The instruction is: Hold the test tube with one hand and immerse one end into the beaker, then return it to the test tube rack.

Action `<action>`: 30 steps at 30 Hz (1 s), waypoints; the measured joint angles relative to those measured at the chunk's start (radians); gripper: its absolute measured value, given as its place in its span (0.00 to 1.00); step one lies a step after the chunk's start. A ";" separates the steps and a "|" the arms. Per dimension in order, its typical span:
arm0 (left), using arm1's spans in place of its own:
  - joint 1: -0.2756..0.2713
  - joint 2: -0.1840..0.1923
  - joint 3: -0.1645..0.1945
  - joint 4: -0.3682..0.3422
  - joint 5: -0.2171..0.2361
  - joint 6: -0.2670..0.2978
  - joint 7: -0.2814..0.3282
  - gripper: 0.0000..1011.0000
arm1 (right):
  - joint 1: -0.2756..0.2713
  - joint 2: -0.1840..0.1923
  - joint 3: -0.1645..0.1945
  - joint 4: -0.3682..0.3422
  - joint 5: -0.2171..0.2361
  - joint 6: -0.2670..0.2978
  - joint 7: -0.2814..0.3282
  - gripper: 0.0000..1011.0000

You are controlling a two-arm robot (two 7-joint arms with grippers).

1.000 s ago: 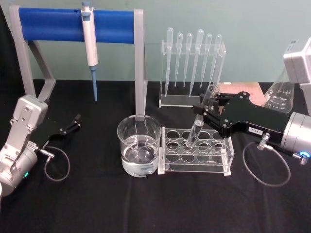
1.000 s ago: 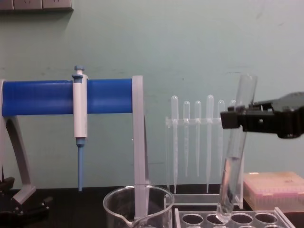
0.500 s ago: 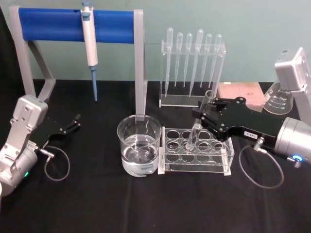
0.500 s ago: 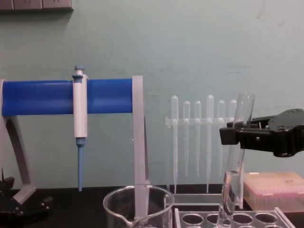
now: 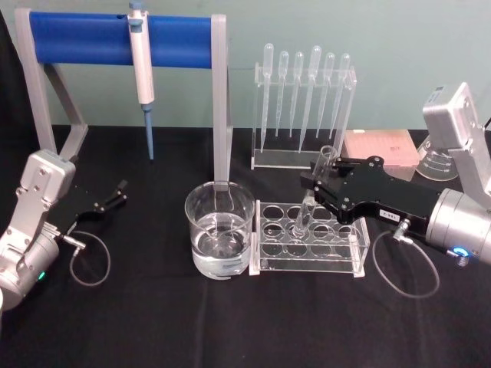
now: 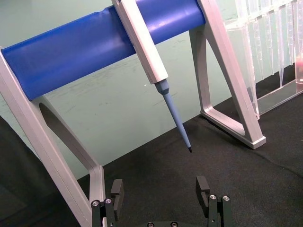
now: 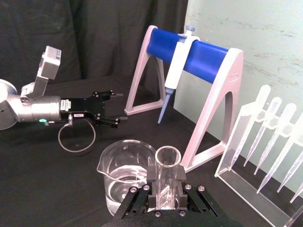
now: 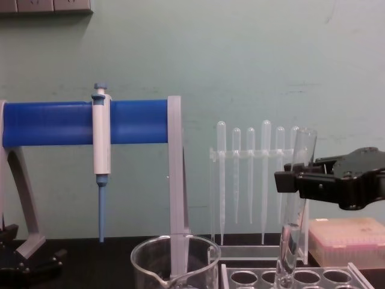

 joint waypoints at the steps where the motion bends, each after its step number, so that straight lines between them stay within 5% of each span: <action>1: 0.000 0.000 0.000 0.000 0.000 0.000 0.000 0.99 | 0.000 -0.003 0.000 0.004 -0.003 -0.001 0.000 0.23; 30: 0.000 0.000 0.000 0.000 0.000 0.000 0.000 0.99 | 0.026 -0.067 -0.035 0.128 -0.048 -0.004 0.033 0.23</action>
